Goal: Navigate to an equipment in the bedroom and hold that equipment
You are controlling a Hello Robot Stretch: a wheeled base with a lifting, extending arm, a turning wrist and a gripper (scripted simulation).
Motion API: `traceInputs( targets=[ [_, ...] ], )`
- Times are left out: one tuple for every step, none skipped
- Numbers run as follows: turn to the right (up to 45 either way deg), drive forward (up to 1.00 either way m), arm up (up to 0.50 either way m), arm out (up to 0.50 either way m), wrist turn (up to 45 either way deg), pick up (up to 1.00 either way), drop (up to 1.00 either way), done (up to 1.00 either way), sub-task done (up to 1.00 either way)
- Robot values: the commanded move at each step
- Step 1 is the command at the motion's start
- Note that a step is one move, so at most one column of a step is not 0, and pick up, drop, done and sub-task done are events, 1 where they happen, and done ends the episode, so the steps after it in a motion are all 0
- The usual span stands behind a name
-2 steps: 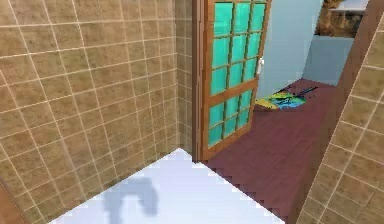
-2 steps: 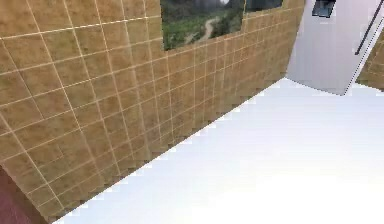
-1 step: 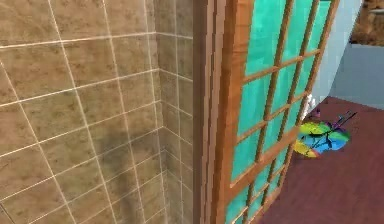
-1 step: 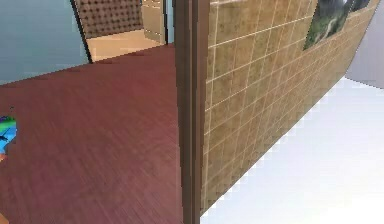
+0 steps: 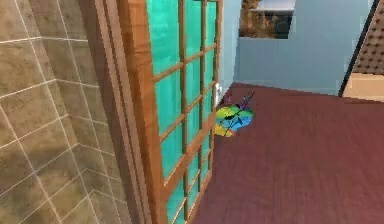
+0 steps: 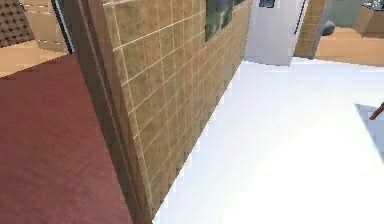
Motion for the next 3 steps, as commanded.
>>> traceInputs(
  targets=[
    [0.0, 0.05, 0.00, 0.00, 0.0, 0.00, 0.00, 0.00, 0.00],
    [21.0, 0.00, 0.00, 0.00, 0.0, 0.00, 0.00, 0.00, 0.00],
    [0.0, 0.75, 0.00, 0.00, 0.0, 0.00, 0.00, 0.00, 0.00]
  ],
)
